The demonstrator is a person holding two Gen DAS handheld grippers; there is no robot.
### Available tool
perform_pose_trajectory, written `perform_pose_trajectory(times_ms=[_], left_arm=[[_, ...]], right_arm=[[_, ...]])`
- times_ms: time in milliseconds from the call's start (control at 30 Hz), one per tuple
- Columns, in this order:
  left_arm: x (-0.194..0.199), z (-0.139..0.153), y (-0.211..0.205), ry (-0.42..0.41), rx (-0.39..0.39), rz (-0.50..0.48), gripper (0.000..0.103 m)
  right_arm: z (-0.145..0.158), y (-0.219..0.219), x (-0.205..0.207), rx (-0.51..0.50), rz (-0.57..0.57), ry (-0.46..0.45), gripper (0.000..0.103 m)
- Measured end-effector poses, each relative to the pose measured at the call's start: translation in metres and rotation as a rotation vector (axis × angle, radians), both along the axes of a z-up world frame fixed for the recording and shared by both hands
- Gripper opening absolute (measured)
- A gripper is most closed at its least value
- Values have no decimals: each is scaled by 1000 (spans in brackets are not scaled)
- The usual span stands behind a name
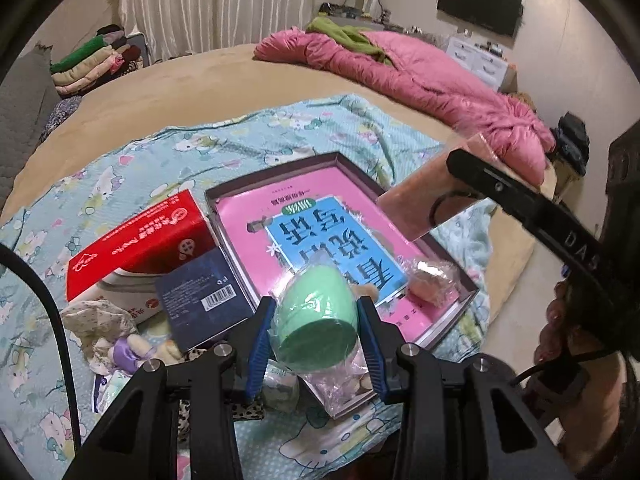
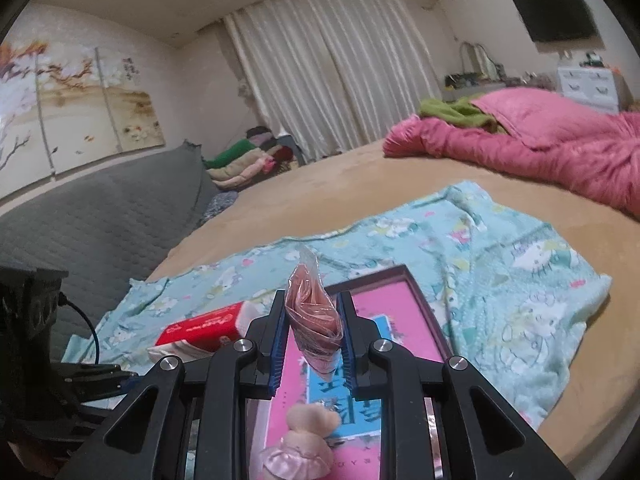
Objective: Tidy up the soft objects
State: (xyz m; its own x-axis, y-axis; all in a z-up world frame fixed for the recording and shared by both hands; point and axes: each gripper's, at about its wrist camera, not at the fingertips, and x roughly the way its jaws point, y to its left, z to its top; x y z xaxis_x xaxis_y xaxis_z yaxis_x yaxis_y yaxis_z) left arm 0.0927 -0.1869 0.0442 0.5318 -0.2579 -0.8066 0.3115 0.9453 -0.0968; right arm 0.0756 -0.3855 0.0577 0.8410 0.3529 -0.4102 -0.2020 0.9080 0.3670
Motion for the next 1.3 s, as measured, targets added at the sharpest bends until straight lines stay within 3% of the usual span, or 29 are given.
perform_pose_trajectory(times_ms=[433,1300], left_arm=[[10,-34,-23,38,91,-12,41],[16,-57,-30,77,123,-22,41]], right_arm=[[-35,-29,14,60,-62,154,24],[-65,-18,29,74,-5,330,24]])
